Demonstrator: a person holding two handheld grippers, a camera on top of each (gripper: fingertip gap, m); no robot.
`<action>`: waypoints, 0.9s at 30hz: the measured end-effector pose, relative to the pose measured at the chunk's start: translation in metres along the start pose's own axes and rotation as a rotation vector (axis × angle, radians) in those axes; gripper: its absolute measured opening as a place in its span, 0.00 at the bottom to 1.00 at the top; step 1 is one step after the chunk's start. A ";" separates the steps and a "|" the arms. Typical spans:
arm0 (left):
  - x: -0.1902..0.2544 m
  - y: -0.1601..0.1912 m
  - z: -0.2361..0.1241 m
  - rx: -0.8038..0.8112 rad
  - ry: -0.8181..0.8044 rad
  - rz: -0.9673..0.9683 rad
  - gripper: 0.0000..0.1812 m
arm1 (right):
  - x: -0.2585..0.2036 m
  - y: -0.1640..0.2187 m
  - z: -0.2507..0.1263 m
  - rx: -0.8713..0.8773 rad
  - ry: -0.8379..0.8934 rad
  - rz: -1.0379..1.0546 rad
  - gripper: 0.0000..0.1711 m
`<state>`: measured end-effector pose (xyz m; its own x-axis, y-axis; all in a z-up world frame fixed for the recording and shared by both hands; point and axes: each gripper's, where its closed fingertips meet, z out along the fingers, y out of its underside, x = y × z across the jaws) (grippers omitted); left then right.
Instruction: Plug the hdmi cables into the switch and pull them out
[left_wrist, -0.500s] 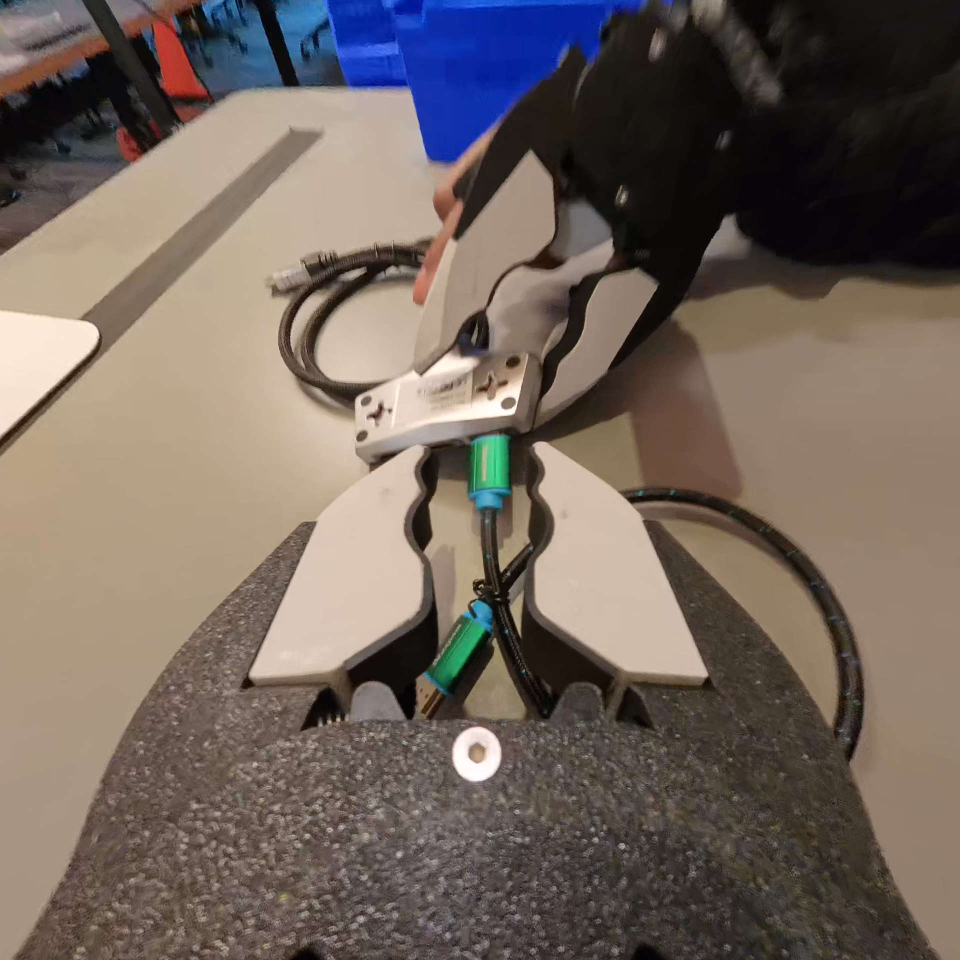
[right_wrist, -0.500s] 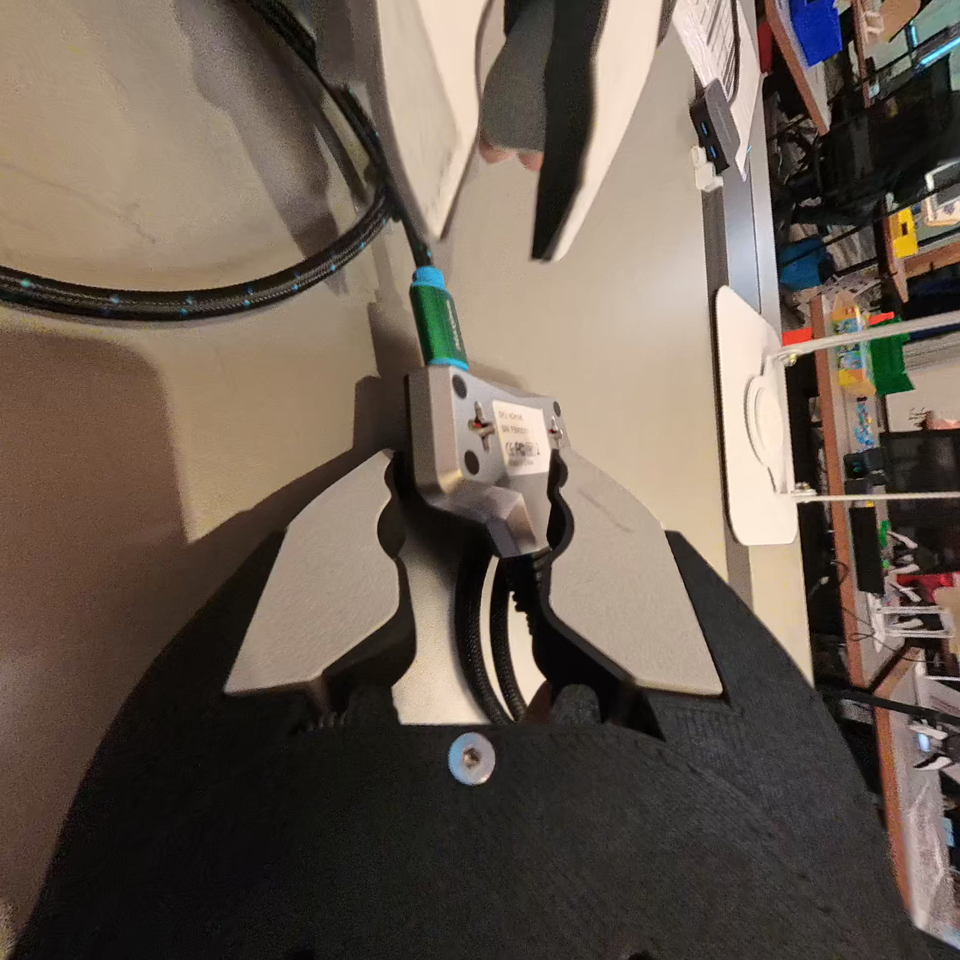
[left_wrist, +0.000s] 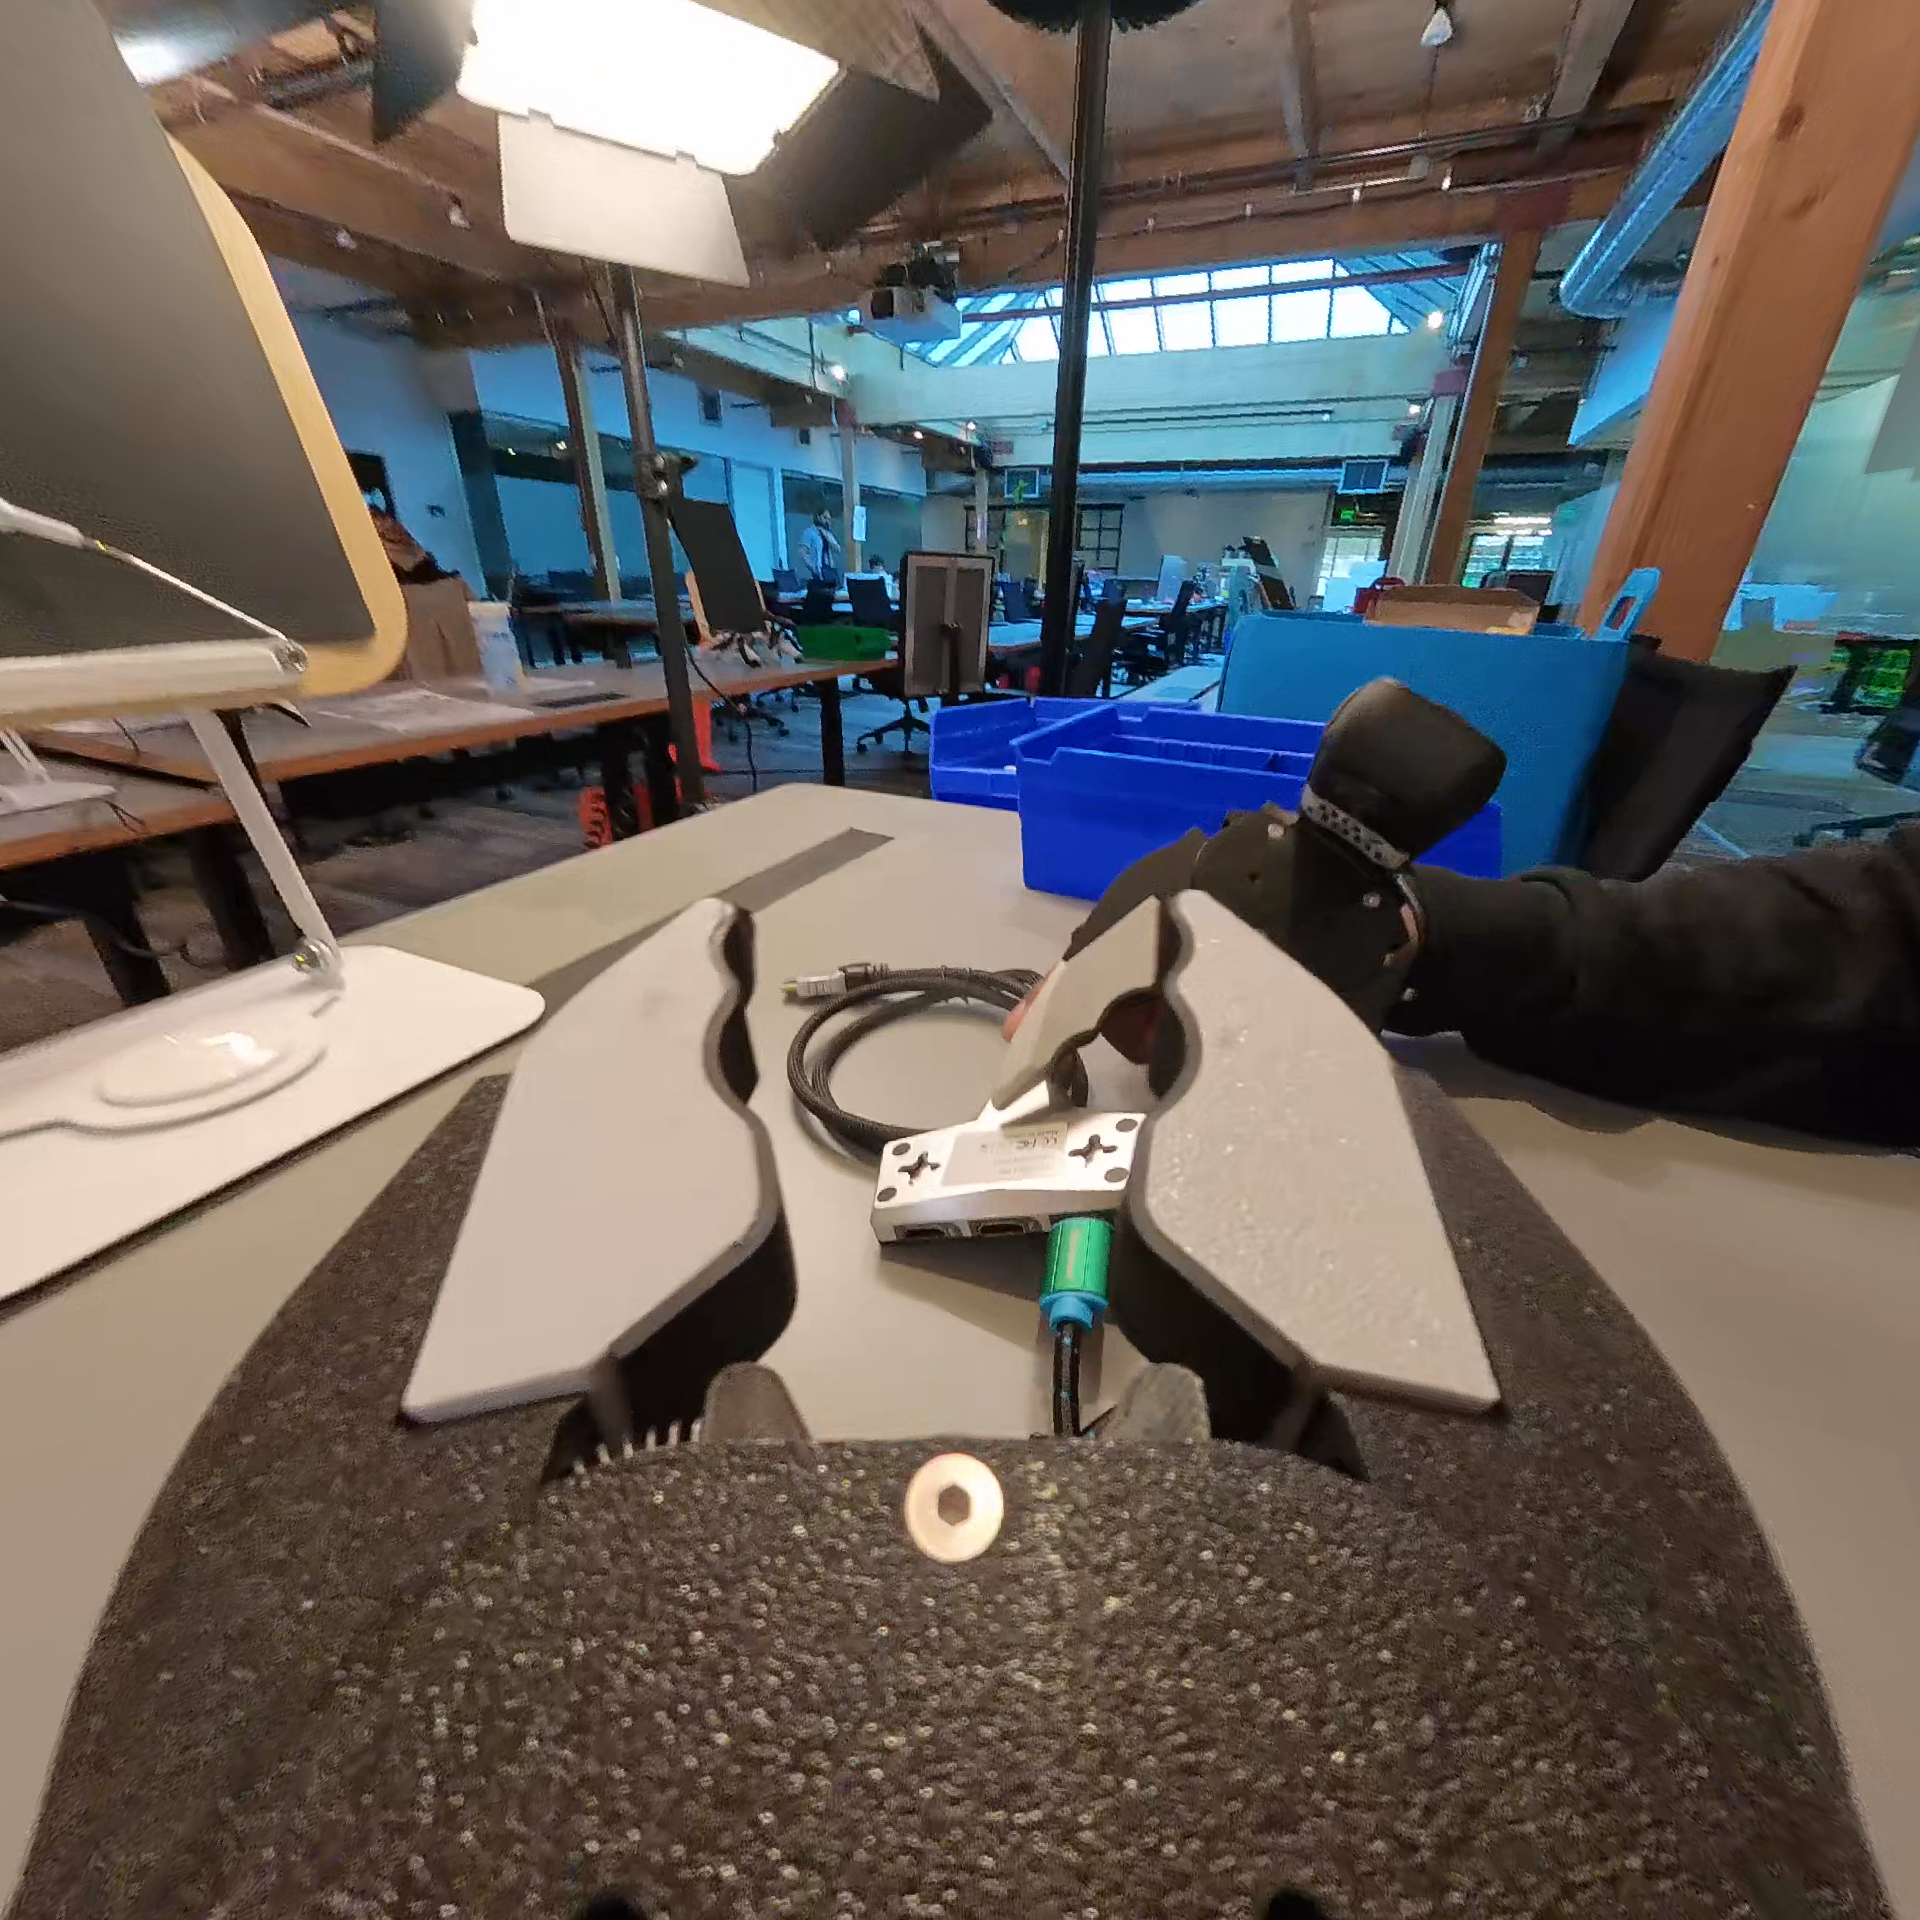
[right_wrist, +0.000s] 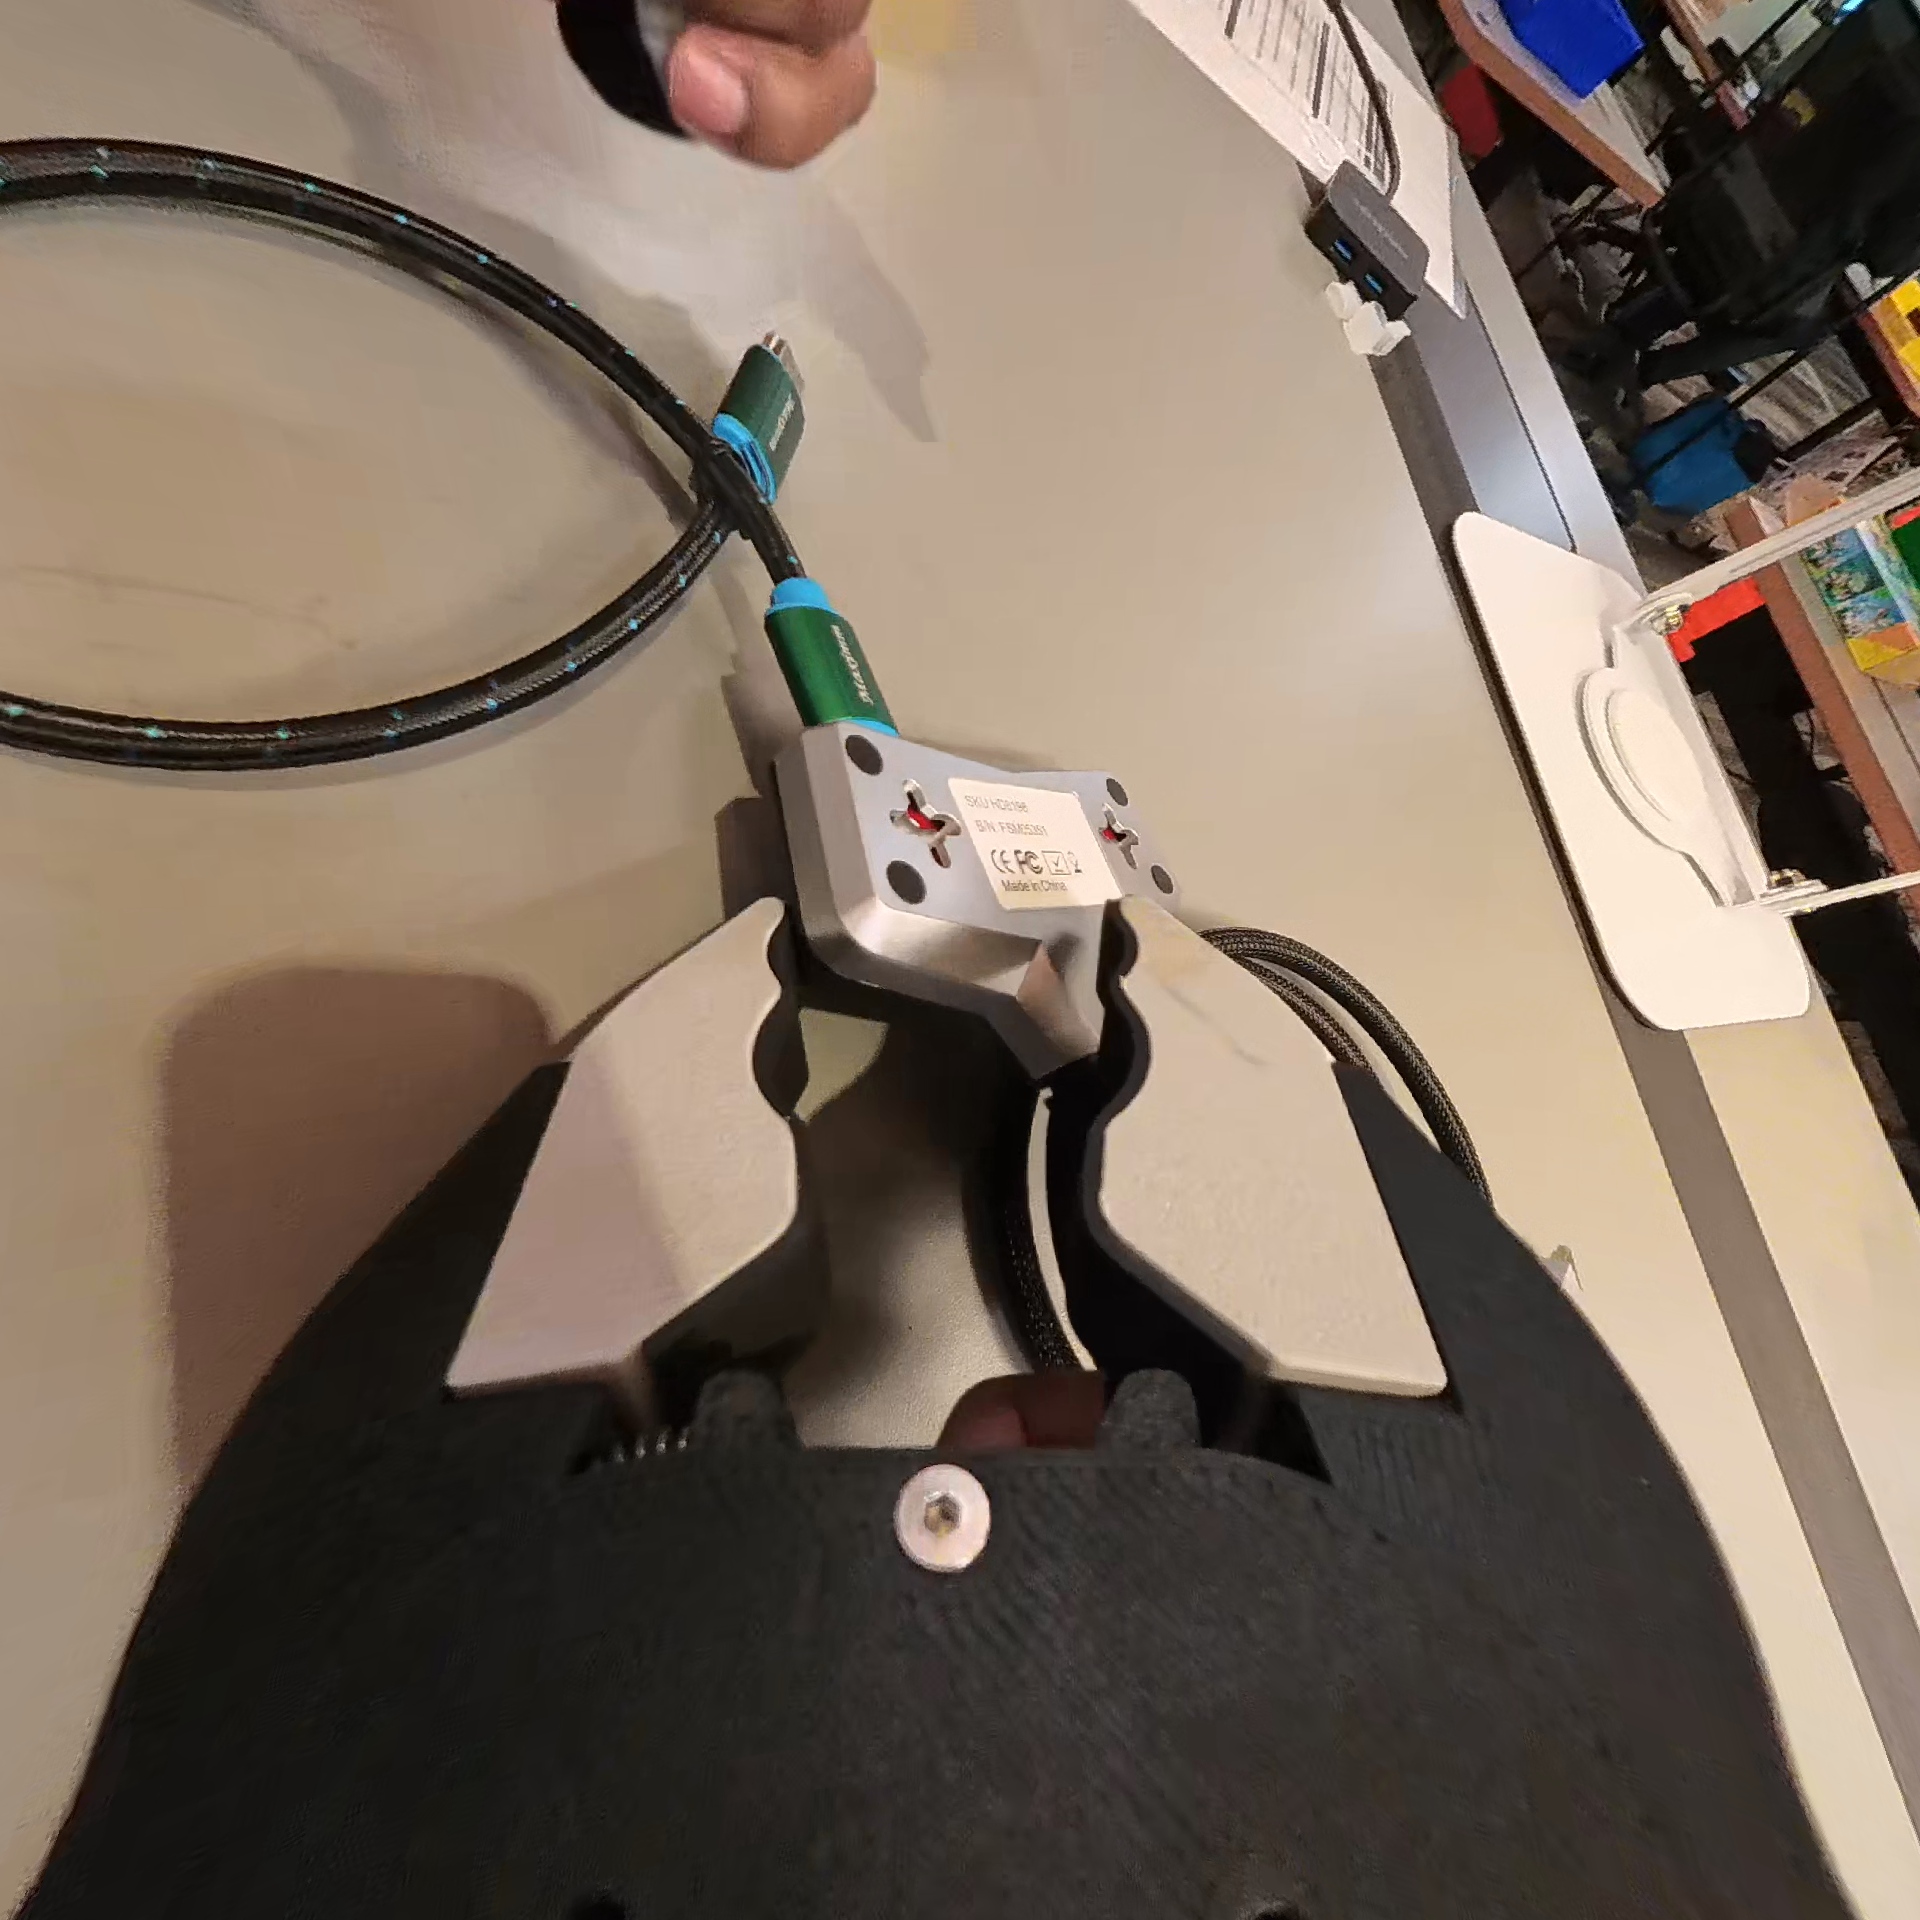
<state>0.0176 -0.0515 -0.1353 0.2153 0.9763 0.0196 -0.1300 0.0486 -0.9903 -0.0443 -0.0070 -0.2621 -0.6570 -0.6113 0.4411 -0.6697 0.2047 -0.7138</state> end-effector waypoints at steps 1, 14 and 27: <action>0.000 -0.005 -0.002 0.005 -0.011 0.009 0.38 | 0.000 0.000 0.000 0.000 0.000 0.000 0.32; -0.037 -0.102 -0.147 -0.253 -0.551 -0.094 0.34 | 0.002 0.002 0.001 -0.012 -0.014 0.032 0.33; -0.111 -0.001 -0.353 -0.564 -1.023 -0.645 0.35 | 0.001 0.002 0.001 -0.009 -0.016 0.024 0.32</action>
<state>0.3353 -0.2344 -0.1845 -0.7639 0.5419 0.3505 0.1893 0.7072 -0.6812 -0.0456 -0.0081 -0.2633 -0.6674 -0.6180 0.4156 -0.6570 0.2259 -0.7192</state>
